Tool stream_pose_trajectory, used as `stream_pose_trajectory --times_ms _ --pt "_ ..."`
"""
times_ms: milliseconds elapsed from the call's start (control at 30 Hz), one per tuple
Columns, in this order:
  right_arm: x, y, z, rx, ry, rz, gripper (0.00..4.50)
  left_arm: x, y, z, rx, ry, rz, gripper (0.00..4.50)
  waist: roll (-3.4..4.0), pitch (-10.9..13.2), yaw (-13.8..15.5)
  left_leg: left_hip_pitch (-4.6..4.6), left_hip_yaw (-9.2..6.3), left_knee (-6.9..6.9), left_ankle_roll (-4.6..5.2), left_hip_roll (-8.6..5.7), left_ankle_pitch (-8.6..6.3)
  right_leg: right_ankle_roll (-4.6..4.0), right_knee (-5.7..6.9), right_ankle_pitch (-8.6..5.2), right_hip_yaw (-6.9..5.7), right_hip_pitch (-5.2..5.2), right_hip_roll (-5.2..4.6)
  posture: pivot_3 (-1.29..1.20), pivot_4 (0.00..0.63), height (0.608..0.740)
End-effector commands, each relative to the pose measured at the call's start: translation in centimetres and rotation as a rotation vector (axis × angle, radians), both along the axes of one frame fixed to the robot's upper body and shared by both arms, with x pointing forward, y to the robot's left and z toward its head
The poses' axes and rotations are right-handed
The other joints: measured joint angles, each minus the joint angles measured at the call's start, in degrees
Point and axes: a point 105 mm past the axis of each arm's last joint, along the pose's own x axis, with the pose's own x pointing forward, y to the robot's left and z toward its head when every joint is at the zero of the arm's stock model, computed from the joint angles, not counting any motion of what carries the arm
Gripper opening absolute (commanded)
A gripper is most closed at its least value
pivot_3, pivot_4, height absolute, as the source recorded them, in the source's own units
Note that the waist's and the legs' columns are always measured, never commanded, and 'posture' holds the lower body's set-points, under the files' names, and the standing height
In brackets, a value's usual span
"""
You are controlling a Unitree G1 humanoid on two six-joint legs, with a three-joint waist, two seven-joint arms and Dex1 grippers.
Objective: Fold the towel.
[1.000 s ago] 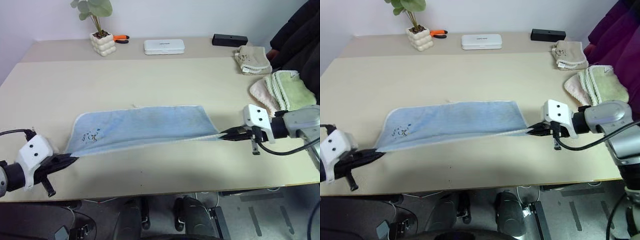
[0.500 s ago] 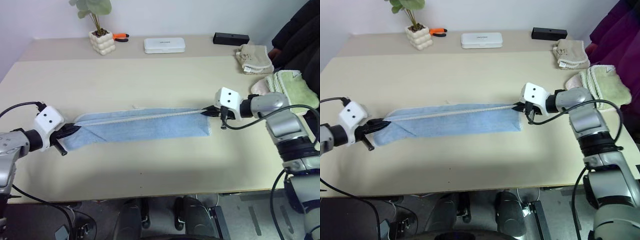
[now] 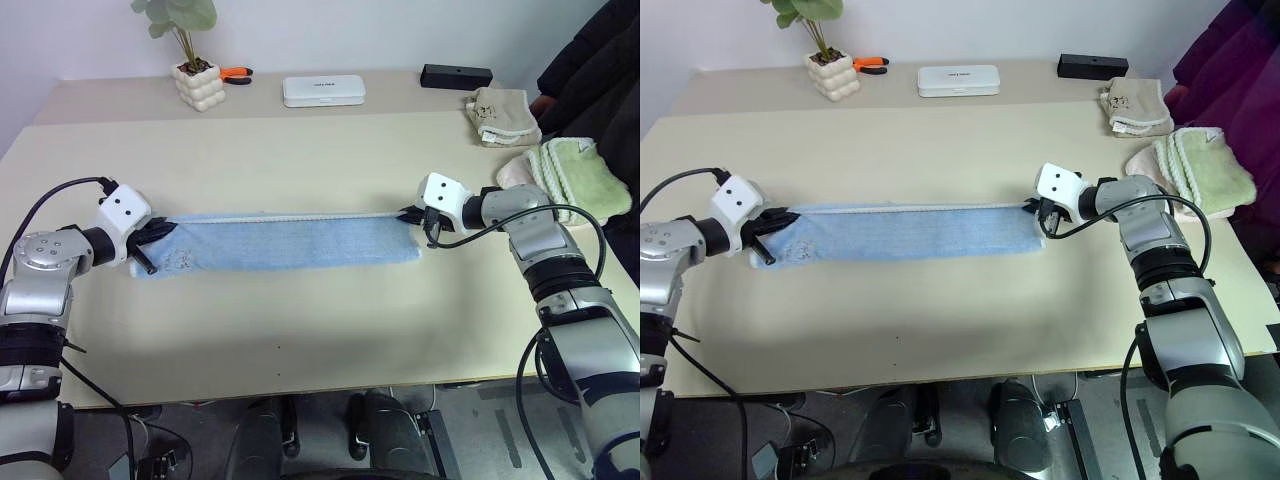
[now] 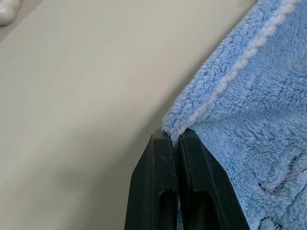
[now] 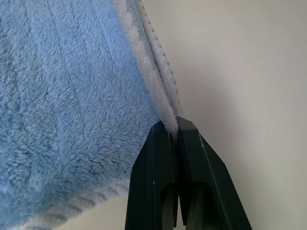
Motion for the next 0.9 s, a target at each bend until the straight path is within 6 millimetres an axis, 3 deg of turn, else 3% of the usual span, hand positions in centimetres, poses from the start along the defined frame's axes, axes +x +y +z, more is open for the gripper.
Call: stream_pose_trajectory --times_ms 33,100,200,333,533,600,667,833,900 --pt "0.3 -0.5 1.7 0.023 -0.054 -0.017 0.01 0.1 0.3 -0.2 -0.006 0.012 0.002 0.00 0.00 0.00 -0.01 0.00 0.01 0.00 0.00 0.00 0.00 0.00 0.00 0.00 0.01 0.00 0.00 0.00 0.150 0.740" --pt "0.3 -0.5 1.7 0.032 -0.047 -0.022 0.00 0.1 0.3 -0.2 -0.031 0.018 0.007 0.60 0.00 0.00 -0.01 0.00 0.01 0.00 0.00 0.00 0.00 0.00 0.00 0.00 0.01 0.00 0.00 0.00 0.150 0.740" --pt "0.4 -0.8 2.0 0.038 -0.057 -0.041 0.85 0.2 1.1 0.4 -0.051 -0.010 0.054 1.68 0.00 0.00 0.01 0.00 0.00 0.02 0.00 0.00 0.00 0.00 0.02 0.00 0.01 0.00 0.01 0.00 0.150 0.740" --pt "0.5 -1.5 2.5 0.033 -0.104 -0.077 2.84 -0.4 3.0 1.4 -0.125 -0.066 0.142 3.71 0.00 0.00 -0.04 0.00 -0.01 0.03 0.00 0.04 0.00 0.00 0.02 0.00 0.03 0.00 0.00 0.00 0.150 0.740" --pt "0.1 -1.7 2.1 0.037 -0.114 -0.088 2.84 -0.7 6.8 1.6 -0.117 -0.173 0.368 3.71 -0.01 -0.01 0.02 0.03 -0.03 0.04 -0.01 0.11 0.01 0.00 0.06 0.00 0.05 0.00 0.00 0.00 0.150 0.740" --pt "0.0 -1.7 2.1 0.043 -0.118 -0.094 2.84 -0.5 7.4 1.8 -0.116 -0.206 0.415 3.71 -0.01 -0.01 0.02 0.03 -0.04 0.06 -0.02 0.11 0.02 0.00 0.08 0.01 0.05 0.02 0.00 0.00 0.150 0.740" --pt "-0.3 -1.9 2.4 0.077 -0.115 -0.110 2.84 -0.5 7.4 2.7 -0.220 -0.247 0.431 3.71 -0.02 -0.01 0.11 0.03 -0.05 0.07 -0.02 0.11 0.02 0.01 0.08 0.01 0.05 0.02 0.00 0.00 0.150 0.740" --pt "-3.2 -2.5 3.4 0.319 0.011 -0.162 4.47 -2.3 6.0 4.6 -0.315 -0.308 0.347 3.78 -0.04 -0.03 0.27 0.01 -0.10 0.04 -0.01 0.12 0.01 0.01 0.03 0.01 0.05 0.03 0.00 0.00 0.150 0.740" --pt "-4.7 -2.8 3.4 0.429 0.075 -0.212 4.47 -3.1 3.8 5.1 -0.308 -0.313 0.254 3.78 -0.04 -0.03 0.40 0.01 -0.11 0.04 -0.01 0.13 0.01 0.01 0.03 0.01 0.05 0.04 0.00 0.00 0.150 0.740"
